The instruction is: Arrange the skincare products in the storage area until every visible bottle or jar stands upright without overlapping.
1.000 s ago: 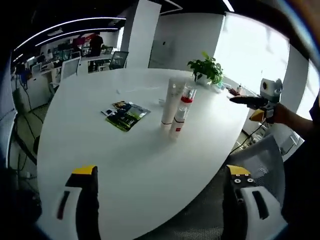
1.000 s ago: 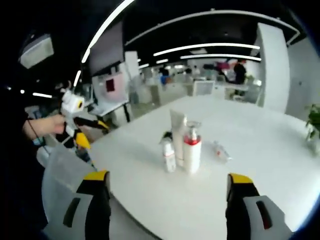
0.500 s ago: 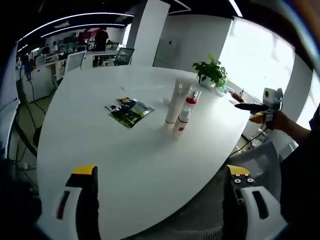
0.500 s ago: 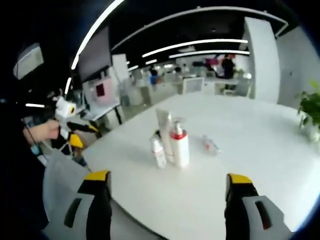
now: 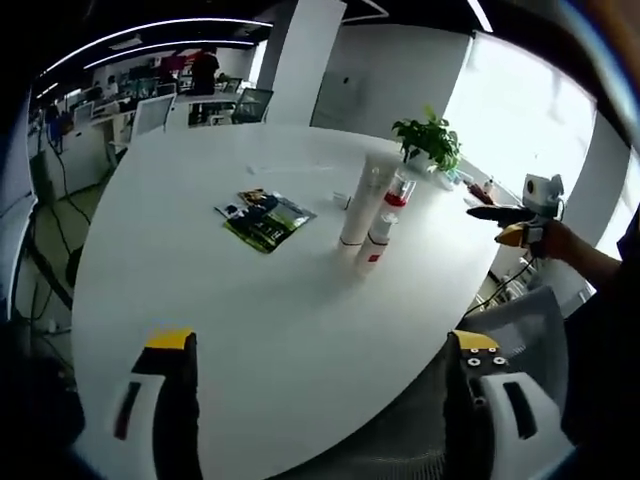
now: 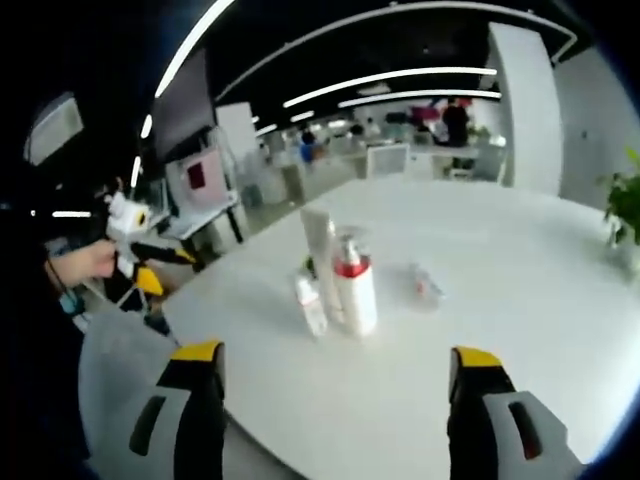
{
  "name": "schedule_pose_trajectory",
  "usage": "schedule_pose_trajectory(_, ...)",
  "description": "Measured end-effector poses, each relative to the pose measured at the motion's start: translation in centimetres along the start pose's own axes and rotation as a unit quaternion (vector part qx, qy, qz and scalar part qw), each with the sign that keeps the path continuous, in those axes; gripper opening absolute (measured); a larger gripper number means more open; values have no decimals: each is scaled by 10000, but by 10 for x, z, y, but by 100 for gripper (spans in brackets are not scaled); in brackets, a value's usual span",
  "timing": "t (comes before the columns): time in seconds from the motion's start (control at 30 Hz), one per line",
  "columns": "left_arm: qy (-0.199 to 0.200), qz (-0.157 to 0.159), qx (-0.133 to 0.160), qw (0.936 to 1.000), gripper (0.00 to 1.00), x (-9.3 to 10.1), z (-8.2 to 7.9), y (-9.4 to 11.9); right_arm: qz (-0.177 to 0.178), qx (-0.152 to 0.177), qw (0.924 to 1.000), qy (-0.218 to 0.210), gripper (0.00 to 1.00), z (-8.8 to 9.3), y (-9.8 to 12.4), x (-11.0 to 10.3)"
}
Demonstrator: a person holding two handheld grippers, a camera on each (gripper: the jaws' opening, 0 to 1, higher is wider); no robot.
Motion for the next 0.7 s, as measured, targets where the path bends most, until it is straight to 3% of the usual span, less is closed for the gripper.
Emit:
schedule_pose_trajectory(0.37,101,-23,-168,9998,98,-12,2,-12,123,-173,9998,-13,90,-9,-28,36)
schedule_pose_trajectory(0.5,199,-60,-251,9995,98,-17,6,-17,159,-184,9997,-5,80,-14,-44,52)
schedule_pose_trajectory(0.7,343,33,-374,9987,98,-14,15,-30,177,-356,9992,105,76,-17,-67,72)
Point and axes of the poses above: the point that each gripper's makers call its tool centre point, and the gripper's own axes: y roughly backward along the fingers, x roughly to its right, z roughly out of its underside, the point moved 5 cm from there along y, roughly backward along the fingers
